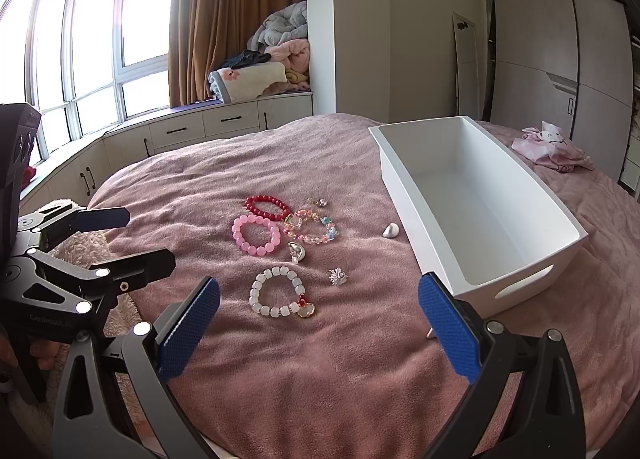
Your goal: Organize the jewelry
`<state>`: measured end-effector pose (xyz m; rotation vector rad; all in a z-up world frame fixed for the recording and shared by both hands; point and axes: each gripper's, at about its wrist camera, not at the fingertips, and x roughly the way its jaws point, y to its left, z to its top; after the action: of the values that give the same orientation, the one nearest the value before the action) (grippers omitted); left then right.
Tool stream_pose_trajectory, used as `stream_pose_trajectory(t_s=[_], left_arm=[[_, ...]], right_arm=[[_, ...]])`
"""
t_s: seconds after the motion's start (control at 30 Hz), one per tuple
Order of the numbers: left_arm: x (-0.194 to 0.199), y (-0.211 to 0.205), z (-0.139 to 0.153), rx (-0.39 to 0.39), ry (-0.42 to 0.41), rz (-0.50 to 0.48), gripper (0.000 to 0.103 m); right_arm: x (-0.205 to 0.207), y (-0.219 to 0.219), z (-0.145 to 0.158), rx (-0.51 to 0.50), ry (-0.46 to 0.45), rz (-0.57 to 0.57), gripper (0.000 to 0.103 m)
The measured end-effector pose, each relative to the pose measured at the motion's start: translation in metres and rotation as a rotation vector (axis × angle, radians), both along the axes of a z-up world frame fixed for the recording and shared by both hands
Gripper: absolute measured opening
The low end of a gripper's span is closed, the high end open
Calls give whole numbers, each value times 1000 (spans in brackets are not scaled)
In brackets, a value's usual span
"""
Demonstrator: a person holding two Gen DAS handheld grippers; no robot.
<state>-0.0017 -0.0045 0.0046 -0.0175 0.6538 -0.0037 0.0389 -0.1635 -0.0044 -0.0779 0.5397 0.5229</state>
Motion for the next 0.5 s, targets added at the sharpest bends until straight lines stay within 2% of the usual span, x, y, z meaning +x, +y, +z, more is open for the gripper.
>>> stream_pose_trajectory(t_s=[0.5], left_arm=[[-2, 2, 1, -5, -11, 4, 100]], right_arm=[[0, -1, 1, 4, -3, -3, 98]])
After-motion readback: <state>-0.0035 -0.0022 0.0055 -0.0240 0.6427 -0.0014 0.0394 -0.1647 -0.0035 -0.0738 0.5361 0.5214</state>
